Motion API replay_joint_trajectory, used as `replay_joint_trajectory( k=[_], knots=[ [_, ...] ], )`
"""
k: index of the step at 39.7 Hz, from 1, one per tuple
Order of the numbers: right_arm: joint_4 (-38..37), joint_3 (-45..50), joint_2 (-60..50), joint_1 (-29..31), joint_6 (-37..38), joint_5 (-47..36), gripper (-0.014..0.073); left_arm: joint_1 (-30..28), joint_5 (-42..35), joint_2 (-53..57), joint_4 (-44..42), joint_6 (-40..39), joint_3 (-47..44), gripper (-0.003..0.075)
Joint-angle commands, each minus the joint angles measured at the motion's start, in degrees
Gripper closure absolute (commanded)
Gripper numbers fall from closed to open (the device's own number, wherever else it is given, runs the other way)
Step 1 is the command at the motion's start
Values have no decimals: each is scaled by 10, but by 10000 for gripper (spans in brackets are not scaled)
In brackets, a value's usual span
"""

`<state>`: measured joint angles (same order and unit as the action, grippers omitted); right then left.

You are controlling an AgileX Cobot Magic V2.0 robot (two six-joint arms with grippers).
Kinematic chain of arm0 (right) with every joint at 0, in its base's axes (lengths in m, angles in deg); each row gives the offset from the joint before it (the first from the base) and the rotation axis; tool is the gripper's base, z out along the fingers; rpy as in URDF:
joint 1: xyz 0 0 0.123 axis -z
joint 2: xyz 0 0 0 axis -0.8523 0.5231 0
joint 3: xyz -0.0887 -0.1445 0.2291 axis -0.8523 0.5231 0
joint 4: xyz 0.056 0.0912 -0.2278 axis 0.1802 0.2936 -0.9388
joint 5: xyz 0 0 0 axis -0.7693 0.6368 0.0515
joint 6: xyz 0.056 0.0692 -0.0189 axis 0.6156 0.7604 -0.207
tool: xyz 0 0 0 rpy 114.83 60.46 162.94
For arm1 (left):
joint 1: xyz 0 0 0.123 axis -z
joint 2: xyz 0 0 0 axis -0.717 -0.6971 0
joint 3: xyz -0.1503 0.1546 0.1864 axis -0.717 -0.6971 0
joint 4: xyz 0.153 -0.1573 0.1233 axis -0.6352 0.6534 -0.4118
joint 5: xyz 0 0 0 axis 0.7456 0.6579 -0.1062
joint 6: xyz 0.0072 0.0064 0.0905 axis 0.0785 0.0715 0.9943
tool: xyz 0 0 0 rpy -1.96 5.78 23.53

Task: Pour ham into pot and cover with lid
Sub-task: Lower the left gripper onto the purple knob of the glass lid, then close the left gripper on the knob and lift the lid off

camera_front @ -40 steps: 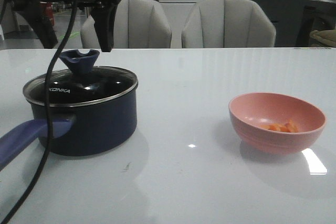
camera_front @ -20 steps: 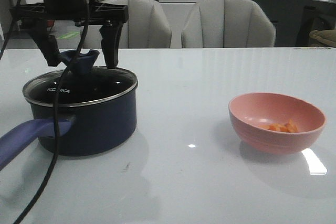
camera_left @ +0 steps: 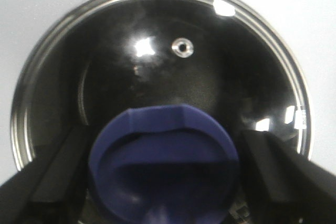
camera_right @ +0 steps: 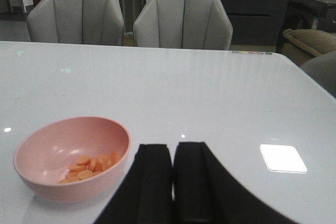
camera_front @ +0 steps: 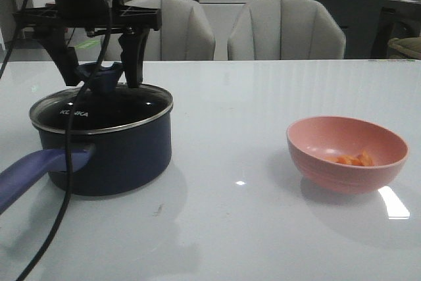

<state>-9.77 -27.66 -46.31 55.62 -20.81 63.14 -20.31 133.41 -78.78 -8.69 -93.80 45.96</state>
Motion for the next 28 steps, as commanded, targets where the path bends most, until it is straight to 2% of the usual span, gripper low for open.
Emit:
replay_joint_trajectory(
  k=[1,12,28],
  knots=[
    [-7,-2,-11,3,-2,-44,426,3,-8,22,4,-7,18,281],
    [-7,-2,-11,3,-2,-44,426,3,-15,21,4,-7,20,379],
    [-7,-2,-11,3,-2,-44,426,3,-13,23,4,-7,20,388]
  ],
)
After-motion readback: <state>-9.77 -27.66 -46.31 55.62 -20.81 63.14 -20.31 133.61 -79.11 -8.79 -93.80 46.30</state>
